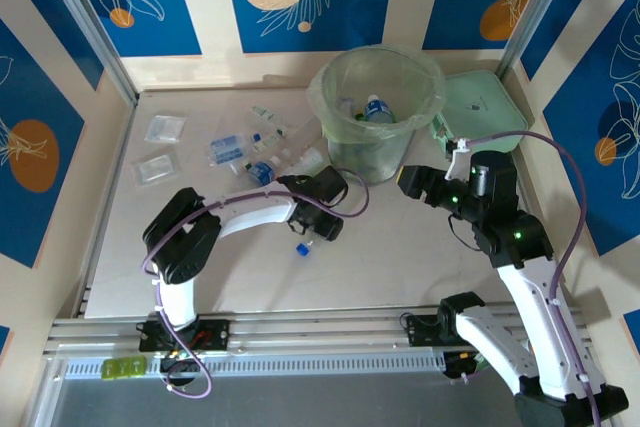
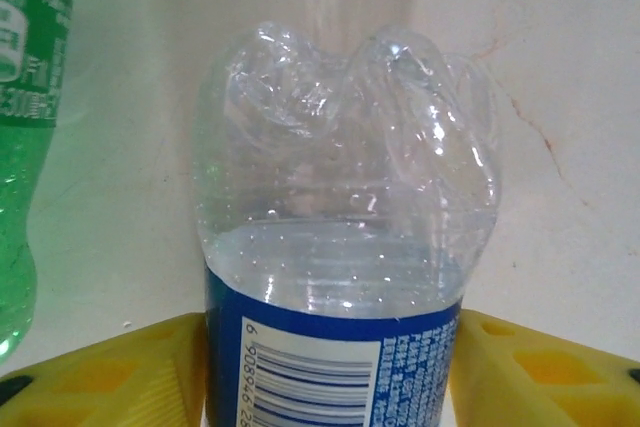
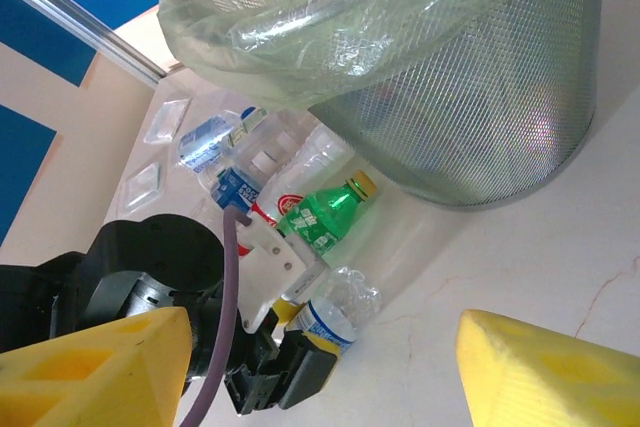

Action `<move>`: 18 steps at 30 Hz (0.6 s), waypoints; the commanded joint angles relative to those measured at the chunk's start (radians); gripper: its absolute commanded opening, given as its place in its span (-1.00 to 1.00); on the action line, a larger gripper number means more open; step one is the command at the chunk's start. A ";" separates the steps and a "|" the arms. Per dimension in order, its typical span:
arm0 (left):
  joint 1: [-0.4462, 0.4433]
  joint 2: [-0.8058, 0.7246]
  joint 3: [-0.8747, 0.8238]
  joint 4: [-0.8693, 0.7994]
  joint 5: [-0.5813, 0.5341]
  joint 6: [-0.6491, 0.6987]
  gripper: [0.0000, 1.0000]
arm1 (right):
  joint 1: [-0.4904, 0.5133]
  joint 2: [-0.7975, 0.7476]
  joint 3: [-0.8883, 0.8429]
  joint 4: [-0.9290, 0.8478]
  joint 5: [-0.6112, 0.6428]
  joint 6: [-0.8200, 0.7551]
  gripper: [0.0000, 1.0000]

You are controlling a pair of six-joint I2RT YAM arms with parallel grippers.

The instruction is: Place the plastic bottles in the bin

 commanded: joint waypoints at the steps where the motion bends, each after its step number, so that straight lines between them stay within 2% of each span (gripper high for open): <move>1: -0.010 0.050 0.005 -0.023 0.008 -0.001 0.28 | -0.001 -0.011 0.006 0.010 -0.021 0.013 0.41; 3: -0.011 0.059 0.014 -0.030 0.009 -0.001 0.28 | -0.001 -0.020 0.002 0.013 -0.018 0.016 0.41; 11: -0.011 0.033 -0.003 -0.015 0.031 -0.005 -0.01 | -0.002 -0.037 0.001 0.012 -0.022 0.020 0.41; 18: -0.010 -0.163 -0.011 -0.010 0.033 0.009 -0.10 | 0.000 -0.037 0.015 0.005 -0.045 0.025 0.41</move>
